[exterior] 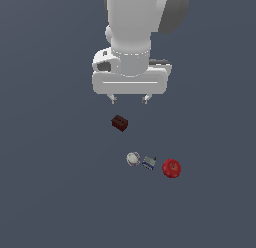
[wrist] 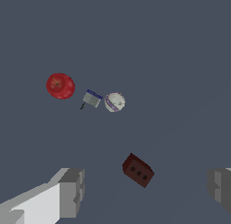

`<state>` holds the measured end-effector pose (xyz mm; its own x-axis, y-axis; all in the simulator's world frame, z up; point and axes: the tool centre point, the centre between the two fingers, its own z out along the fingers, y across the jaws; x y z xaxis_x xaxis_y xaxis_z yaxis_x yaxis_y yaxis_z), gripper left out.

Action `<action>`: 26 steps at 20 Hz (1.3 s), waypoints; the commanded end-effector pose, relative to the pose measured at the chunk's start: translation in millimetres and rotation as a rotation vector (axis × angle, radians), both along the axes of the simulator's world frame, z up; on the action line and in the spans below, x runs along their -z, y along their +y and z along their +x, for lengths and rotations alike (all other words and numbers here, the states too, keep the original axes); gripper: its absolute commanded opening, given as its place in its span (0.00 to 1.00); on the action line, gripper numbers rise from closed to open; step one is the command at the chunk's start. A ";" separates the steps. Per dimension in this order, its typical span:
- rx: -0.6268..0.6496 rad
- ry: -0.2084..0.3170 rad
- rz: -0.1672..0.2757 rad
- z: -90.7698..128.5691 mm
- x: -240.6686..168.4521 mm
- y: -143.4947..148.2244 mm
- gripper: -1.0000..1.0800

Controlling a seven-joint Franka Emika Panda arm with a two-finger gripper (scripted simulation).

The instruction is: Pick up a designated object from a clutter of objects.

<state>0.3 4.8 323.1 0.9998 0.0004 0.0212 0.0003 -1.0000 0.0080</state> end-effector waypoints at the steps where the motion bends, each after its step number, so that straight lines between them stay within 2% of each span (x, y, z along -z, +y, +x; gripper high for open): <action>1: 0.000 0.000 0.000 0.0 0.0 0.0 0.96; 11: 0.064 -0.019 0.027 3.7 -15.5 -17.3 0.96; 18: 0.082 -0.017 0.027 6.3 -10.1 -15.8 0.96; 26: 0.177 -0.013 0.032 18.1 11.5 -12.2 0.96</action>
